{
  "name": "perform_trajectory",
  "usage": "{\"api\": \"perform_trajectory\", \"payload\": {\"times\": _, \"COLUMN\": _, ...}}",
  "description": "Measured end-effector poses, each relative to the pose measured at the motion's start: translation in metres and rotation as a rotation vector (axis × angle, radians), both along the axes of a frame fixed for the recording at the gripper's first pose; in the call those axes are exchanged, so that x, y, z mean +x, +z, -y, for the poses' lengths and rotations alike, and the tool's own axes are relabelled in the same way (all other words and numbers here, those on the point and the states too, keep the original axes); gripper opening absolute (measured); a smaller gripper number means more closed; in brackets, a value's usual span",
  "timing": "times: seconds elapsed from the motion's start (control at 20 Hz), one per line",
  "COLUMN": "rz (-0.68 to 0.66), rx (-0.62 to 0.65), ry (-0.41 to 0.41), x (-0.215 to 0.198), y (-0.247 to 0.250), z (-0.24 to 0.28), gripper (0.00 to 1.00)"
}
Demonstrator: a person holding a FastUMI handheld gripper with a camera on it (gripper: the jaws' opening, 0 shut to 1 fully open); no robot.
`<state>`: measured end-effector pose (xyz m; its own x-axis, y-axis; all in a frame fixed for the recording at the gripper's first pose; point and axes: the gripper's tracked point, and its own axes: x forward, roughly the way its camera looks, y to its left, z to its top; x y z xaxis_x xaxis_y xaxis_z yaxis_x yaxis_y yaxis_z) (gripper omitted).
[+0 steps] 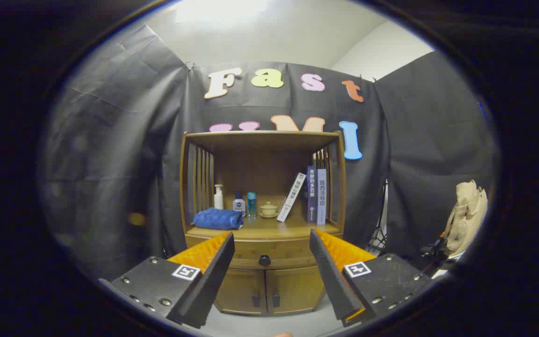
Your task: Pull open the drawer, take out the items inside it, and place them on the countertop above the cabinet.
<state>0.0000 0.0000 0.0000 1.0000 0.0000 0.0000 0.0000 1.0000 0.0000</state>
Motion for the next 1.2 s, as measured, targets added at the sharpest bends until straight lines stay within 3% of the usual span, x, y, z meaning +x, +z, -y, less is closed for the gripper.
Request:
{"api": "perform_trajectory", "payload": {"times": 0.75, "rz": -0.003, "rx": 0.017, "ry": -0.023, "x": 0.013, "y": -0.009, "z": 0.004, "gripper": 0.96}}
{"api": "perform_trajectory", "payload": {"times": 1.2, "rz": -0.142, "rx": 0.056, "ry": -0.068, "x": 0.12, "y": -0.093, "z": -0.015, "gripper": 0.96}}
